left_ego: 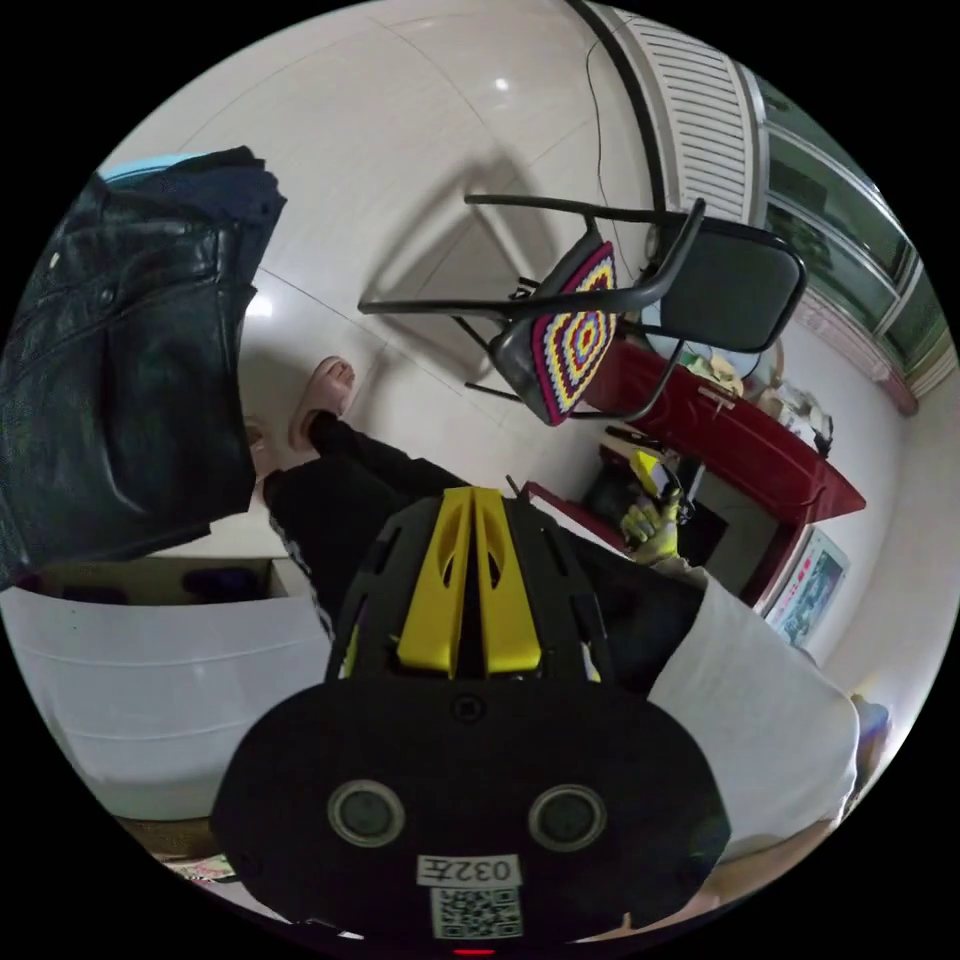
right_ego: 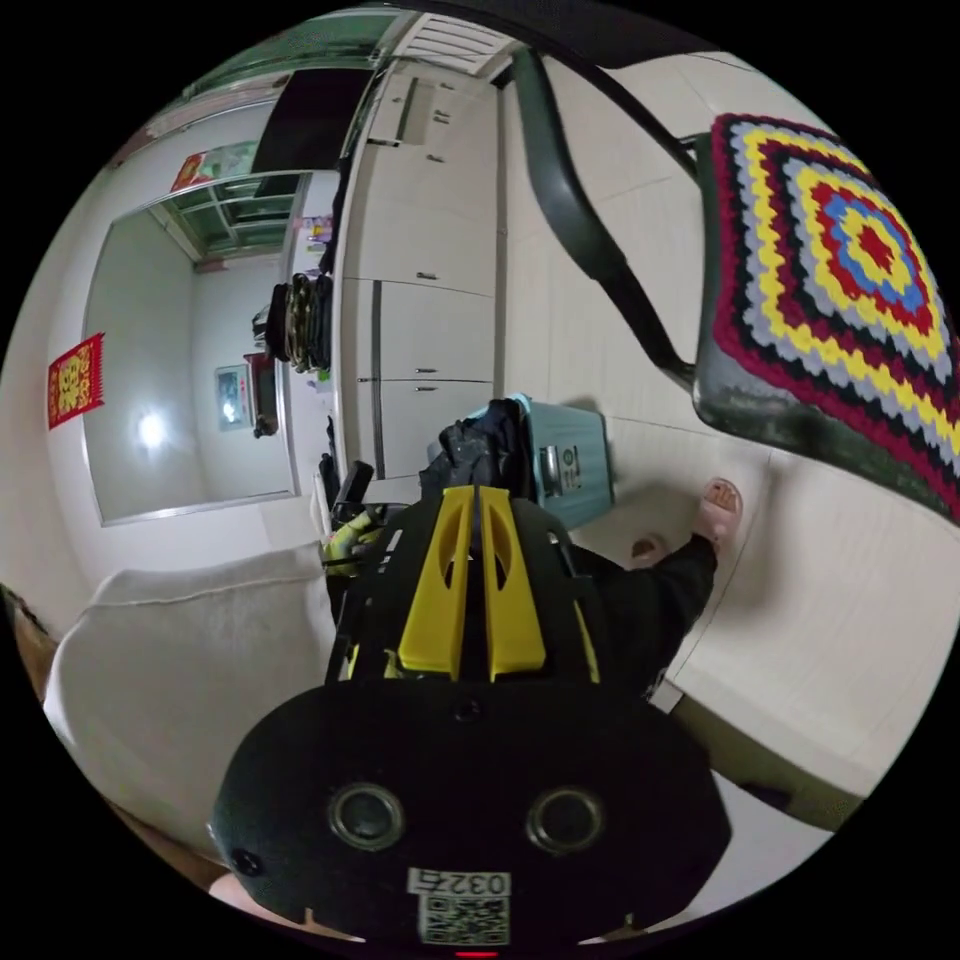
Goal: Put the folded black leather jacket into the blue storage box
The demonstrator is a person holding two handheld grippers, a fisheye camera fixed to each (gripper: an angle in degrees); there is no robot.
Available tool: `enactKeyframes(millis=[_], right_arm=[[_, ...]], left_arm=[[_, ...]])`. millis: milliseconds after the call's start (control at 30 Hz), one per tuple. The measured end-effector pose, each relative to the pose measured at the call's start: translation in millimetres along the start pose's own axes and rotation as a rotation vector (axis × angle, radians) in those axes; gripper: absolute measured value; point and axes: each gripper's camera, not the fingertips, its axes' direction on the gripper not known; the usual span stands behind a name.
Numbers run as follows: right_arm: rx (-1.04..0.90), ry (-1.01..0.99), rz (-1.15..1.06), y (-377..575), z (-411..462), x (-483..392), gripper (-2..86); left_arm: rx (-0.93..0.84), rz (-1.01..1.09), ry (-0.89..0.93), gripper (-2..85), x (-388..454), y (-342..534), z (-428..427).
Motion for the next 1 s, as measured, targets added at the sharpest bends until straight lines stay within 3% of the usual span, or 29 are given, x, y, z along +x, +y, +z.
enactKeyframes(millis=[167, 467, 767, 1000], right_arm=[[-0.059, -0.018, -0.104, -18, 28, -29, -1.0], [-0.243, 0.141, -0.381, -125, 94, -100, -1.0], [-0.275, 0.129, -0.443, -285, 139, -132, -1.0], [-0.298, 0.141, -0.465, -397, 159, -118, -1.0]], left_arm=[[0.038, -0.015, 0.020, -0.9, -12, -30, 1], [0.117, -0.121, 0.080, -0.9, -92, -102, -41], [0.331, -0.169, 0.149, -0.9, -174, -155, -151], [0.463, -0.326, 0.243, -0.9, -238, -176, -157]])
